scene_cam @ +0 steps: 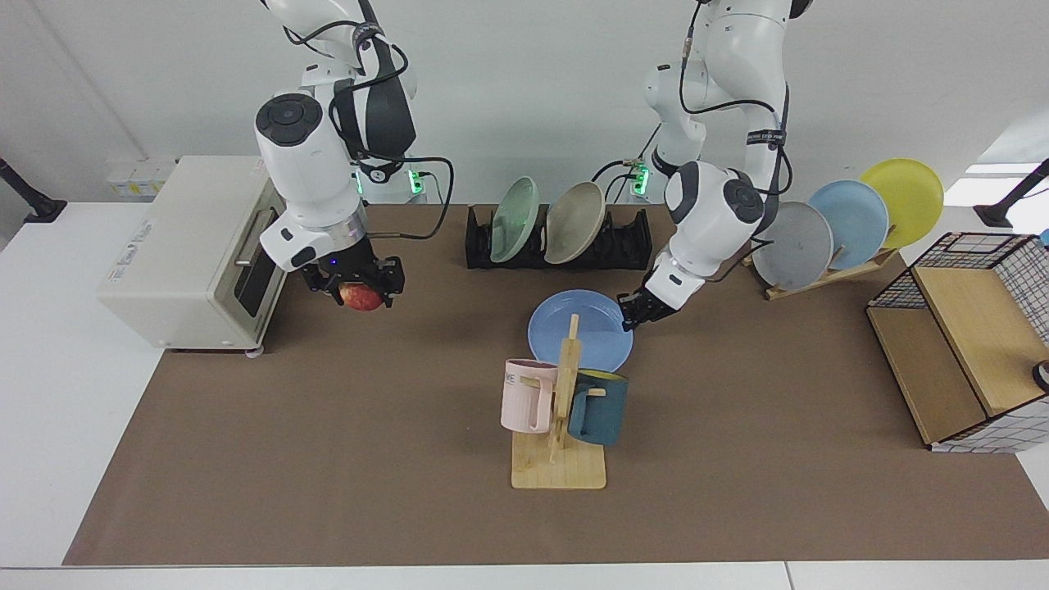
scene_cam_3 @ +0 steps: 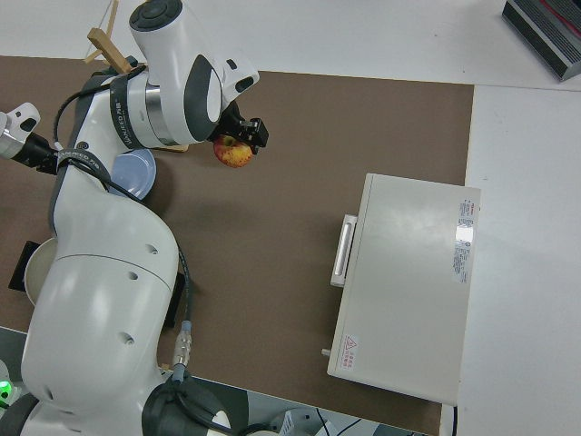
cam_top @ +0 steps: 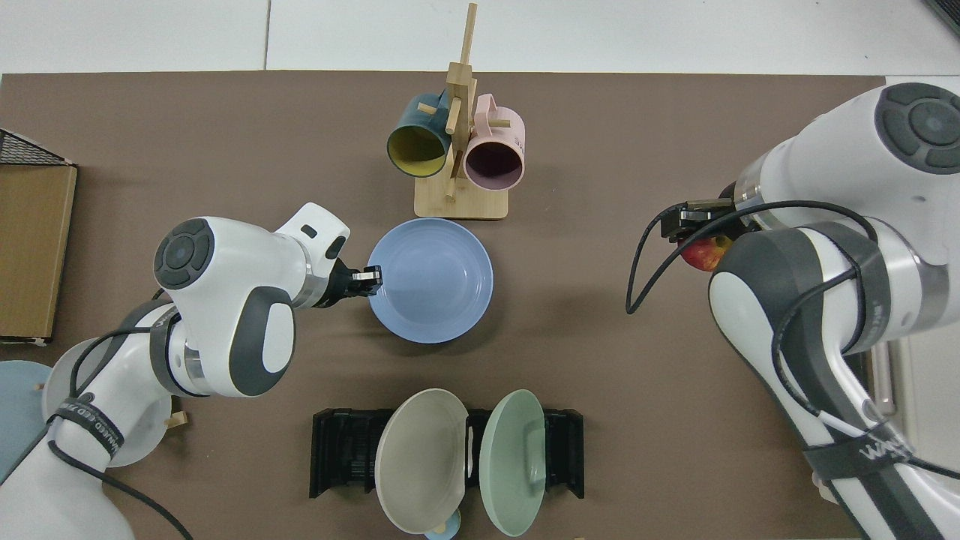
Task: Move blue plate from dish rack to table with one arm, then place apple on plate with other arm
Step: 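Lower the plate with the left gripper while the right gripper lifts the apple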
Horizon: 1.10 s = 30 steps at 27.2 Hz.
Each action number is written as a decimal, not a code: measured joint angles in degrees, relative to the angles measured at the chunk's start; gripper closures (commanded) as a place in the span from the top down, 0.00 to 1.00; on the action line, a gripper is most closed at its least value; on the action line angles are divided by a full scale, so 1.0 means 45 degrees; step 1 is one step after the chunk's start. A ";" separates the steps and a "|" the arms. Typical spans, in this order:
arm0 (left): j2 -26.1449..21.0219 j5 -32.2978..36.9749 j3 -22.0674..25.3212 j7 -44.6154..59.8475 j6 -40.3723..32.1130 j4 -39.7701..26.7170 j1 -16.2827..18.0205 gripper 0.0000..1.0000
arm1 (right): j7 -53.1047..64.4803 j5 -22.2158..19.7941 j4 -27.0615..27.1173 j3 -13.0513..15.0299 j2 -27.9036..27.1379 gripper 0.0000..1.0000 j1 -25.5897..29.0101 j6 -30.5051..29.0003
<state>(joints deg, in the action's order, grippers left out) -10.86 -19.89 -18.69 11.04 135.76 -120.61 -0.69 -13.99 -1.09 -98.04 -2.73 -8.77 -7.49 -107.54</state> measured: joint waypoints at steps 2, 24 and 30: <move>0.0005 -0.0009 -0.0003 -0.0029 0.0078 -0.0132 -0.0002 0.00 | -0.0059 0.0000 -0.0003 0.0001 0.0000 0.00 -0.0092 0.0000; 0.0099 -0.0124 -0.0395 -0.0107 0.1170 -0.1037 -0.0106 1.00 | -0.1932 0.0100 -0.0013 -0.0060 0.0002 0.00 -0.1371 -0.0003; 0.0188 -0.0124 -0.0431 -0.0120 0.1170 -0.1040 -0.0119 1.00 | -0.2430 0.0103 -0.0012 -0.0071 0.0005 0.00 -0.1825 -0.0005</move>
<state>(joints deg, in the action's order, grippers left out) -10.02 -20.45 -20.63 10.50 141.03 -125.29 -1.22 -24.92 -0.62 -98.09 -3.05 -8.74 -15.71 -107.56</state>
